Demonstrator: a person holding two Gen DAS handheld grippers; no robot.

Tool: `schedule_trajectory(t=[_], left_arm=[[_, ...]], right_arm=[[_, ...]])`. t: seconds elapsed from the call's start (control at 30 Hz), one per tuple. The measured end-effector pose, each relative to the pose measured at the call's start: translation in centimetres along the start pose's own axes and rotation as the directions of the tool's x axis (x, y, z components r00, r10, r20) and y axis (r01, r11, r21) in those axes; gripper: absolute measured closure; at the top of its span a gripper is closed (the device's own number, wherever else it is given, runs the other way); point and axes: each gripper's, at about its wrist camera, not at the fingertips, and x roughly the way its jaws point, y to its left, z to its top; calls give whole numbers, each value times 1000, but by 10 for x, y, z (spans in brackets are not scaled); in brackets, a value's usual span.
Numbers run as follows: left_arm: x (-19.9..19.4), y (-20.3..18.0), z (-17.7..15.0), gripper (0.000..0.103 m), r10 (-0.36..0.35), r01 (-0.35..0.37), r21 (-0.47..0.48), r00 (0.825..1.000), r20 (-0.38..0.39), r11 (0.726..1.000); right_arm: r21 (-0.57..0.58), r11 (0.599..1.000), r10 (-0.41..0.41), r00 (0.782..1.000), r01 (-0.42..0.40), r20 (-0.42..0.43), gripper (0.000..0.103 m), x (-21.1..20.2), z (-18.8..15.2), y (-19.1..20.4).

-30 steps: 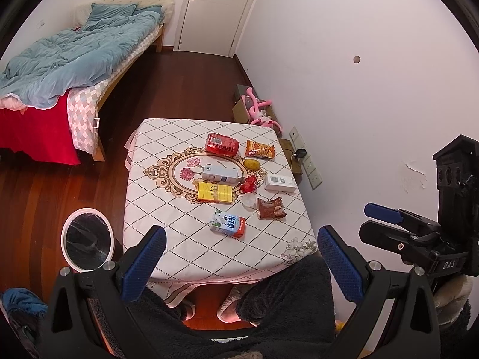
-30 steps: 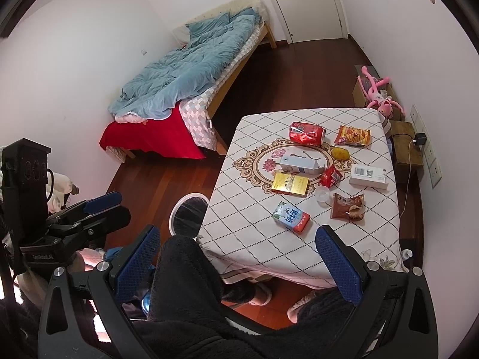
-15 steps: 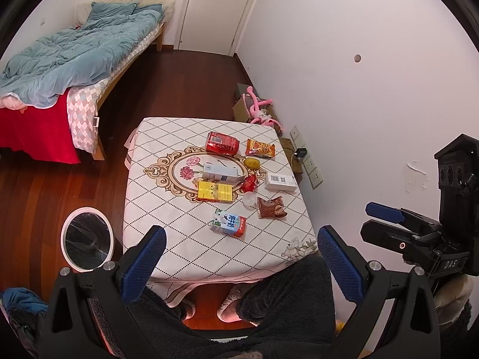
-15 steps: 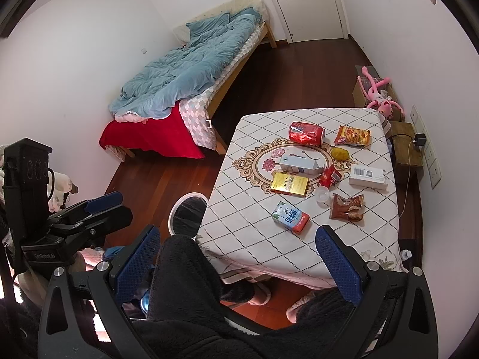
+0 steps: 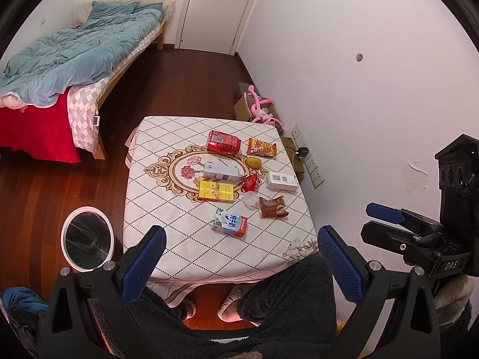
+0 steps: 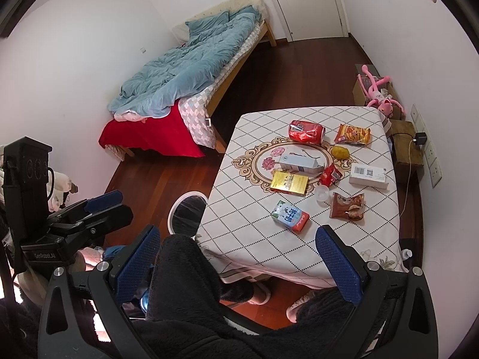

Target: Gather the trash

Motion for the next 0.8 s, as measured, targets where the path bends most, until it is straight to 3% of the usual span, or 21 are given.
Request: schedule_trajectory(t=[0.7,0.8], left_arm=[[3,1,0,0,1,-1,3,1000,-4,1000],[8,3,0,0,38,-38,0,999,0,999]], right_arm=[[5,1000,4,1000,-4,-1,0,1,0,1],[14,1000,6,1000,-6,2,0,3,-1,0]])
